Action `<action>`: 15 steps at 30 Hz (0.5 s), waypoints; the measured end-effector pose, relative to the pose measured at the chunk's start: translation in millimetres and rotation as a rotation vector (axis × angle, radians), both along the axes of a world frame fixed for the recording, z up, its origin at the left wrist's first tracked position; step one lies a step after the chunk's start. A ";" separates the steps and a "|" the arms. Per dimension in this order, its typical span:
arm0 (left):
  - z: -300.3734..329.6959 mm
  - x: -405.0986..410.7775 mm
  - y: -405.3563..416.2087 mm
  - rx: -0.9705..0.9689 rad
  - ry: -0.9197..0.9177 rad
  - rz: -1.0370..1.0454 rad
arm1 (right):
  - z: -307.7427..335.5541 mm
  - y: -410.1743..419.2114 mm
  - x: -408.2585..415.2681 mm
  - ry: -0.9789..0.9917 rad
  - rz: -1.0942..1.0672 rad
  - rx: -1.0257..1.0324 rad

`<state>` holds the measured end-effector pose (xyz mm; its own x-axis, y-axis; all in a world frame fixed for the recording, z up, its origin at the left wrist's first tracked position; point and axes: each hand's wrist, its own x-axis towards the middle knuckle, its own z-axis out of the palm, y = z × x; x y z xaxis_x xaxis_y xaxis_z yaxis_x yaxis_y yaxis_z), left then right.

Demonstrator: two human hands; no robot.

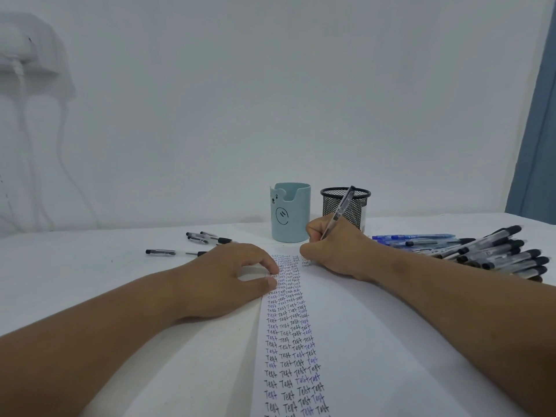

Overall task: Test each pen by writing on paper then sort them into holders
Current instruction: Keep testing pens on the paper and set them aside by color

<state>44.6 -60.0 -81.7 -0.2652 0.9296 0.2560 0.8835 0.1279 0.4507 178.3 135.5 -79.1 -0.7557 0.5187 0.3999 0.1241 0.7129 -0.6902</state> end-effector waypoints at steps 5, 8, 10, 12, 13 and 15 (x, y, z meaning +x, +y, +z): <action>1.3 -0.3 -0.7 -0.015 -0.010 -0.011 | 1.6 -0.1 -1.7 0.243 -0.001 -0.212; 1.2 -0.2 -1.8 -0.014 -0.023 -0.005 | 9.9 -3.1 -1.1 0.338 -0.040 -0.104; 1.4 -0.3 -2.0 -0.009 -0.024 -0.010 | 15.7 -9.3 3.9 0.353 -0.002 -0.053; 1.7 -0.8 -1.9 -0.011 -0.016 -0.015 | 18.7 -17.0 9.8 0.288 0.053 -0.031; 1.6 -0.9 -2.1 -0.011 -0.010 -0.016 | 19.0 -20.3 11.8 0.247 0.065 0.000; 1.3 -1.4 -1.6 -0.006 0.004 -0.018 | 18.9 -23.5 12.7 0.201 0.055 0.174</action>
<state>43.2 -61.6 -80.4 -0.2475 0.9358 0.2511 0.8875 0.1151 0.4462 191.0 112.1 -60.3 -0.6776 0.3893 0.6240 -0.0455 0.8246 -0.5639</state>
